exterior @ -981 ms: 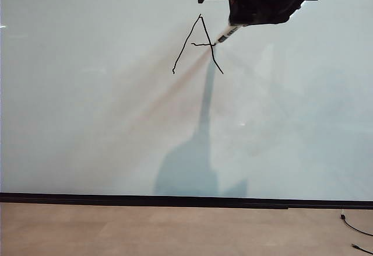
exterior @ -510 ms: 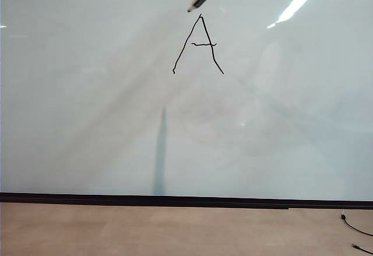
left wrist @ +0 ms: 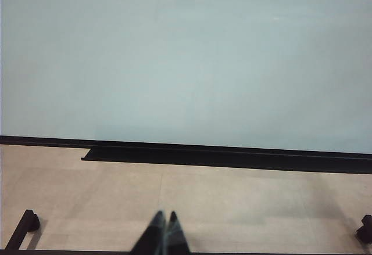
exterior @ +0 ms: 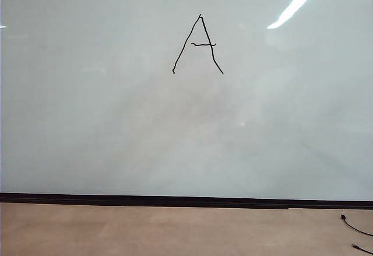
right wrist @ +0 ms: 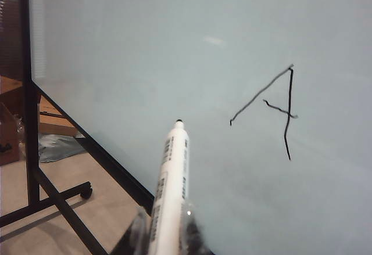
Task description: Pick up the pen on the shelf to the right of the whiteboard and write the letter A.
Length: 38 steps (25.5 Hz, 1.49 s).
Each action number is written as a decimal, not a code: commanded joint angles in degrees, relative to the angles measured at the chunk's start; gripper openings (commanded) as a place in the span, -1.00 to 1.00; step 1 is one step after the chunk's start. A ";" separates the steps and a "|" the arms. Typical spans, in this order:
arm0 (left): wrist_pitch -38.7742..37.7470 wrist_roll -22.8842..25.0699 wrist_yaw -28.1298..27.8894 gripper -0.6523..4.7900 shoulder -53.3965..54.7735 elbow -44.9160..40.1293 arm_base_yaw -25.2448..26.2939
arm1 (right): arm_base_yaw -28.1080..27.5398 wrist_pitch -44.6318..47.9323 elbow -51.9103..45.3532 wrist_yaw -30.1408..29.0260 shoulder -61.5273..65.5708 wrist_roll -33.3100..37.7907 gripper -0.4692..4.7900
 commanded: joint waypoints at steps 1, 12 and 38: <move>0.50 0.24 0.00 -0.78 0.02 0.13 0.00 | -0.07 0.31 -3.85 -2.12 -4.74 1.73 -0.86; 0.50 0.26 0.00 -0.78 0.02 0.13 -0.02 | -0.04 -2.36 -12.41 -5.90 -20.87 2.67 -0.86; 0.50 0.24 0.00 -0.78 0.02 0.13 0.00 | -15.98 -6.36 -21.44 -5.53 -29.40 3.98 -0.85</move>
